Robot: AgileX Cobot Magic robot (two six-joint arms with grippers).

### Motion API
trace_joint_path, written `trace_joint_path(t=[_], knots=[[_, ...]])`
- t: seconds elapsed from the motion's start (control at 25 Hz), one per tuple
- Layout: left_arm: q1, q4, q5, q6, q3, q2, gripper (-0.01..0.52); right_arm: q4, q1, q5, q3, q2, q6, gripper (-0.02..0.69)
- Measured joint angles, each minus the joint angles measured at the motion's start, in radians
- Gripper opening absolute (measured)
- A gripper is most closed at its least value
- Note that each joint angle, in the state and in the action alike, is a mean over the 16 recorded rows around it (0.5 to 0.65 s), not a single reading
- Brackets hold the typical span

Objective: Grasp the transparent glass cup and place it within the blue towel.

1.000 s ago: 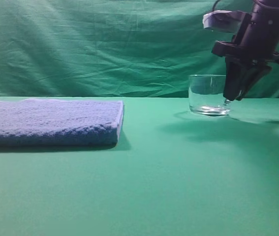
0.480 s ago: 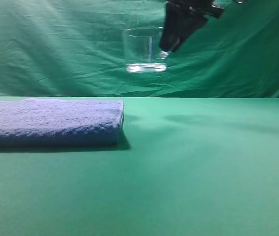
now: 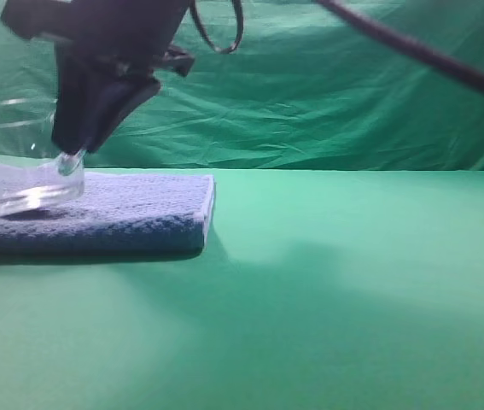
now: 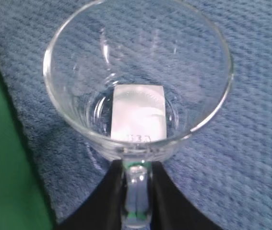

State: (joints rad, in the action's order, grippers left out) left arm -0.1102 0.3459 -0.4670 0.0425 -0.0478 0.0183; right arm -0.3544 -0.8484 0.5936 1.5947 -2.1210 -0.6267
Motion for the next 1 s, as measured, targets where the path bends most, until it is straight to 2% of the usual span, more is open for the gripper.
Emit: trace_joint_path(t=[0.36,0.44,0.52,0.64,1.0], knots=[[0.000,0.000,0.000,0.000,0.000,0.000,0.000,0.006,-0.003,-0.003,0.003,0.057,0.005,0.415],[0.000,0.000,0.000,0.000,0.000,0.000,0.000,0.011,-0.001,0.010,0.003,0.094,0.008,0.448],[0.000,0.000,0.000,0.000,0.000,0.000,0.000,0.017,0.002,0.028,0.003,0.137,0.013,0.453],[0.000,0.000,0.000,0.000,0.000,0.000,0.000,0.026,0.009,0.064,0.003,0.212,0.020,0.401],[0.000,0.000,0.000,0.000,0.000,0.000,0.000,0.068,0.030,0.187,0.003,0.406,0.048,0.087]])
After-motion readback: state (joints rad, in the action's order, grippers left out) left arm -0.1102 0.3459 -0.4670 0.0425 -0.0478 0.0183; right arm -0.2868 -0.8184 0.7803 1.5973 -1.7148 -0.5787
